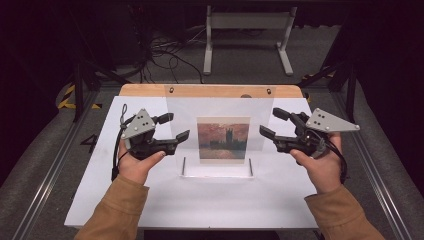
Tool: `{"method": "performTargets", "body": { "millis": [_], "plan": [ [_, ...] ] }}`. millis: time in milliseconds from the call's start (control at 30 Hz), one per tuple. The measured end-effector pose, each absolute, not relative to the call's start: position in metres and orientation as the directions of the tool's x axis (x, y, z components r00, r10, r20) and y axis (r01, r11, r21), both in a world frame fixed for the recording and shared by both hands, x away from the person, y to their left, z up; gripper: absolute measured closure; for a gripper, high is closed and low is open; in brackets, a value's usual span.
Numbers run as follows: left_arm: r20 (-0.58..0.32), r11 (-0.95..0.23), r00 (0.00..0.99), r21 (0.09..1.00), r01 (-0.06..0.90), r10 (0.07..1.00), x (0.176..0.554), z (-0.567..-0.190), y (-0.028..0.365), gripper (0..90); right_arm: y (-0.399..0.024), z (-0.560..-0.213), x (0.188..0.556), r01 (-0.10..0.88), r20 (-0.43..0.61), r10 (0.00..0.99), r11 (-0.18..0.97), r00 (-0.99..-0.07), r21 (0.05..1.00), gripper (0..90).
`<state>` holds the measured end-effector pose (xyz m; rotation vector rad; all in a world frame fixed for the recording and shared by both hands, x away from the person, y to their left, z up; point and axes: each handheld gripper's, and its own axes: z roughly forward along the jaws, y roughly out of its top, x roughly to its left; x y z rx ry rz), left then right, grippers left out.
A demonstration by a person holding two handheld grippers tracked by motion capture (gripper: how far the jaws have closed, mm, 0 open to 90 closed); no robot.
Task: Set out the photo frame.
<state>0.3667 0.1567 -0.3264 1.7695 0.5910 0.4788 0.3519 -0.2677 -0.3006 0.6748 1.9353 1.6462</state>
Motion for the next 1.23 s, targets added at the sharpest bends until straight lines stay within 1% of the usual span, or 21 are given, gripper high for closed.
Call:
{"method": "performTargets", "body": {
  "millis": [200,300,433,467,567,667,767,867,967,1233],
  "plan": [
    [0.000,-0.222,0.773,0.958,0.183,0.634,0.351,-0.344,0.179,21.5,-0.286,-0.317,0.336,0.105,-0.042,0.691,0.169,-0.721,0.980,25.9],
    [-0.020,-0.215,0.759,0.954,0.208,0.650,0.342,-0.356,0.192,21.3,-0.298,-0.329,0.328,0.129,-0.044,0.708,0.190,-0.705,0.973,25.4],
    [-0.036,-0.220,0.737,0.944,0.247,0.675,0.331,-0.376,0.210,20.5,-0.315,-0.352,0.321,0.174,-0.021,0.733,0.188,-0.680,0.967,25.1],
    [-0.036,-0.220,0.737,0.944,0.247,0.675,0.331,-0.376,0.210,20.1,-0.315,-0.352,0.321,0.174,-0.021,0.733,0.188,-0.680,0.967,25.1],
    [-0.035,-0.230,0.721,0.936,0.267,0.692,0.327,-0.391,0.220,18.6,-0.324,-0.367,0.317,0.199,-0.014,0.755,0.190,-0.656,0.961,24.3],
    [-0.026,-0.240,0.698,0.929,0.281,0.716,0.325,-0.407,0.227,16.3,-0.329,-0.381,0.315,0.227,-0.031,0.774,0.223,-0.632,0.948,22.5],
    [-0.031,-0.230,0.690,0.931,0.283,0.723,0.324,-0.420,0.233,15.9,-0.335,-0.396,0.315,0.257,-0.009,0.787,0.212,-0.616,0.943,22.2],
    [-0.024,-0.221,0.684,0.937,0.269,0.729,0.322,-0.431,0.238,15.5,-0.340,-0.406,0.314,0.264,0.006,0.799,0.192,-0.602,0.945,21.9],
    [-0.014,-0.236,0.692,0.935,0.265,0.722,0.321,-0.443,0.240,15.5,-0.343,-0.413,0.314,0.264,-0.007,0.806,0.202,-0.592,0.943,21.9],
    [-0.035,-0.207,0.687,0.941,0.267,0.726,0.322,-0.445,0.244,15.3,-0.345,-0.432,0.316,0.271,0.013,0.808,0.182,-0.589,0.945,21.6]
  ]
}}
